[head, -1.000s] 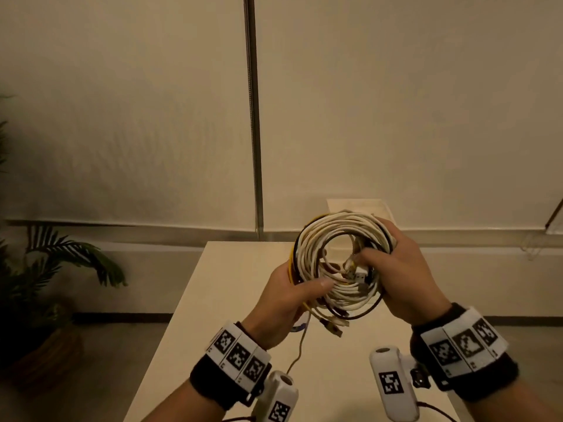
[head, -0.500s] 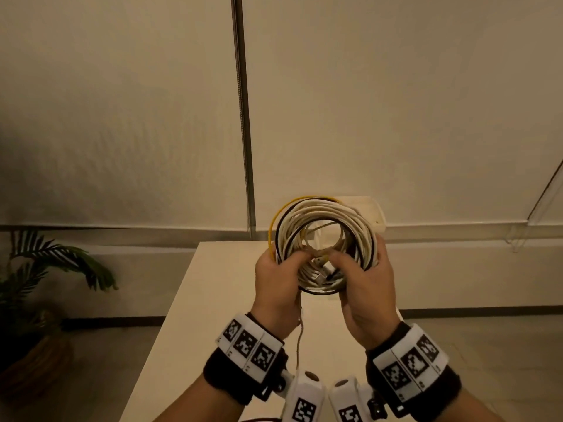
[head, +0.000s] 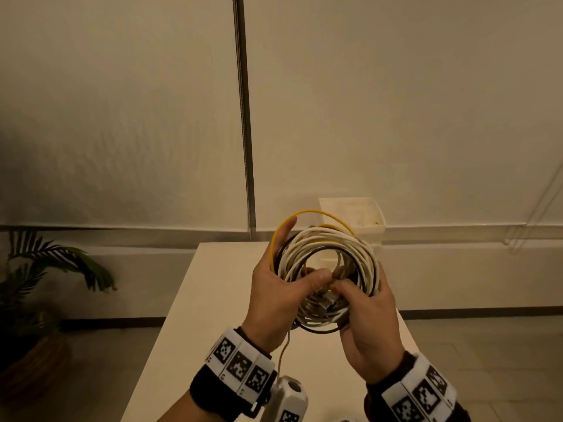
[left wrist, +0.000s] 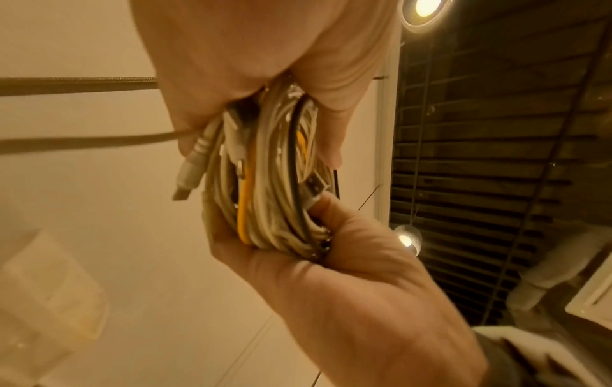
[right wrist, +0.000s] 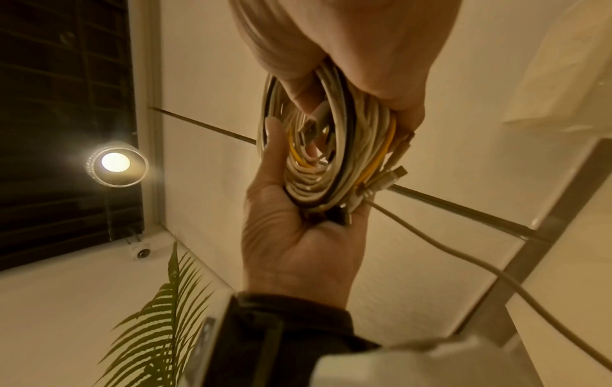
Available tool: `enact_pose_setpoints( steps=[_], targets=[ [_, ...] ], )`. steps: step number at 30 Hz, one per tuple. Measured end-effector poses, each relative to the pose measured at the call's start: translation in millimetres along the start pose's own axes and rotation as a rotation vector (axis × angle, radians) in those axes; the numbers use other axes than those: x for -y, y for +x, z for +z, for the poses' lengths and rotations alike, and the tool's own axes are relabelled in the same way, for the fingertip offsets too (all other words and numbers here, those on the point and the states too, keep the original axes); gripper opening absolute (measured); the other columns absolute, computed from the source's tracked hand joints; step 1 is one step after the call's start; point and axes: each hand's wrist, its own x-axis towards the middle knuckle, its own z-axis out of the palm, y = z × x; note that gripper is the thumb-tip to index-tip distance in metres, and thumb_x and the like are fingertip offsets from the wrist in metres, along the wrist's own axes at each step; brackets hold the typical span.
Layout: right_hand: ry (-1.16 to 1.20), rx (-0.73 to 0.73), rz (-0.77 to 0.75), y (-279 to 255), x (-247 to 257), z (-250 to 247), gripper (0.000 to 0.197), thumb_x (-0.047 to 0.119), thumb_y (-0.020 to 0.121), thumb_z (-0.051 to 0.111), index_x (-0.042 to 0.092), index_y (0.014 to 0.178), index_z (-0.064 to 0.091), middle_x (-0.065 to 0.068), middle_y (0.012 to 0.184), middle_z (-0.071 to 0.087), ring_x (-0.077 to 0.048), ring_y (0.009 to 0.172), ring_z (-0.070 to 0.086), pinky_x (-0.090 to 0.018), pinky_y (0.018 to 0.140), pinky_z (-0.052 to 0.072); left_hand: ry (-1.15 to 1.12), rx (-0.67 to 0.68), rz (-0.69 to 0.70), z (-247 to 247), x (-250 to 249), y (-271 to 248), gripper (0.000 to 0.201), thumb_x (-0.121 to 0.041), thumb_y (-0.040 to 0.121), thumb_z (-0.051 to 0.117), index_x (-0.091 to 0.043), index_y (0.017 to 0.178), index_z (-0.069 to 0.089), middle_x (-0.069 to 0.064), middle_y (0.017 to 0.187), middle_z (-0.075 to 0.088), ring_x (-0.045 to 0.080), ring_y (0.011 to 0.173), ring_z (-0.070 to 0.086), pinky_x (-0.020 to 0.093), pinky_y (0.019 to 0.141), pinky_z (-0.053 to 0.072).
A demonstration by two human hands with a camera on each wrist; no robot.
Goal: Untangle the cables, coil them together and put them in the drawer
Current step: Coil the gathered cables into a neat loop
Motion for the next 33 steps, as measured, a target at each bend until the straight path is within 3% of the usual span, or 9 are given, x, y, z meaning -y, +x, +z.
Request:
enact_pose_setpoints(
  steps=[4, 8, 12, 14, 17, 20, 25, 28, 33],
  targets=[
    [-0.006, -0.054, 0.027, -5, -6, -2, 0.046, -0.019, 0.077, 0.053, 0.017, 0.103, 0.065, -0.013, 0.09, 0.069, -0.033, 0.086, 0.063, -0.059, 0.088, 0.05, 0.133, -0.137, 0.031, 0, 7, -4, 0.061, 0.01, 0.068, 0.08, -0.022, 0.117, 0.062, 0.002, 0.103, 0.072, 0.019, 0.092, 0.07, 0.036, 0.084, 0.058],
    [0.014, -0.061, 0.009, -8, -4, 2, 0.05, -0.019, 0.077, 0.054, 0.017, 0.109, 0.064, -0.009, 0.091, 0.072, -0.027, 0.087, 0.067, -0.044, 0.079, 0.056, 0.131, -0.185, 0.058, 6, 9, -15, 0.049, 0.005, 0.068, 0.082, -0.014, 0.11, 0.064, 0.008, 0.095, 0.073, 0.023, 0.091, 0.072, 0.031, 0.078, 0.058],
    [-0.036, -0.017, -0.02, -10, -10, 12, 0.048, -0.02, 0.077, 0.056, 0.015, 0.109, 0.063, -0.012, 0.09, 0.07, -0.029, 0.083, 0.066, -0.041, 0.075, 0.056, 0.003, -0.398, 0.015, 4, 13, -4, 0.031, 0.003, 0.075, 0.077, -0.012, 0.1, 0.068, 0.015, 0.088, 0.073, 0.034, 0.082, 0.072, 0.045, 0.074, 0.061],
    [-0.066, 0.002, -0.026, -11, -13, 11, 0.048, -0.017, 0.078, 0.06, 0.019, 0.109, 0.064, -0.009, 0.09, 0.071, -0.026, 0.083, 0.068, -0.036, 0.074, 0.058, -0.007, -0.423, -0.016, 1, 13, -1, 0.025, -0.003, 0.076, 0.077, -0.013, 0.097, 0.068, 0.017, 0.087, 0.071, 0.036, 0.078, 0.071, 0.051, 0.073, 0.06],
    [-0.115, 0.083, 0.008, -14, -13, -1, 0.047, -0.002, 0.072, 0.074, 0.02, 0.113, 0.063, -0.008, 0.096, 0.072, -0.028, 0.092, 0.069, -0.036, 0.078, 0.057, 0.028, -0.379, -0.024, -3, 12, -2, 0.022, -0.005, 0.078, 0.076, -0.016, 0.095, 0.069, 0.017, 0.087, 0.07, 0.035, 0.074, 0.067, 0.052, 0.073, 0.059],
    [-0.254, 0.223, 0.071, -17, -2, -17, 0.059, 0.025, 0.059, 0.083, 0.022, 0.115, 0.063, -0.009, 0.101, 0.071, -0.03, 0.098, 0.068, -0.038, 0.08, 0.058, 0.127, -0.331, -0.012, -9, 13, -2, 0.023, 0.001, 0.081, 0.072, -0.014, 0.098, 0.066, 0.014, 0.083, 0.069, 0.025, 0.063, 0.065, 0.038, 0.061, 0.057],
    [-0.295, 0.443, 0.294, 15, 36, -26, 0.086, 0.022, 0.055, 0.085, 0.023, 0.132, 0.047, -0.01, 0.113, 0.07, -0.033, 0.102, 0.068, -0.045, 0.082, 0.058, 0.246, -0.23, -0.087, -14, 9, 2, 0.021, 0.004, 0.085, 0.068, -0.012, 0.096, 0.06, 0.017, 0.081, 0.065, 0.024, 0.05, 0.059, 0.031, 0.049, 0.052],
    [-0.558, 0.535, 0.309, 38, 55, -14, 0.068, 0.017, 0.064, 0.082, 0.022, 0.126, 0.053, -0.017, 0.112, 0.068, -0.039, 0.101, 0.067, -0.057, 0.085, 0.055, 0.295, -0.138, -0.106, -12, 5, 6, 0.024, 0.004, 0.085, 0.067, -0.015, 0.099, 0.06, 0.015, 0.084, 0.067, 0.024, 0.051, 0.059, 0.032, 0.05, 0.054],
    [-0.823, 0.654, 0.229, 51, 60, -2, 0.041, 0.017, 0.074, 0.08, 0.022, 0.111, 0.065, -0.009, 0.103, 0.072, -0.029, 0.097, 0.069, -0.039, 0.083, 0.057, 0.404, 0.024, -0.075, -12, -7, 12, 0.033, 0.004, 0.082, 0.07, -0.017, 0.105, 0.058, 0.01, 0.087, 0.068, 0.027, 0.056, 0.063, 0.035, 0.051, 0.056]
  ],
)
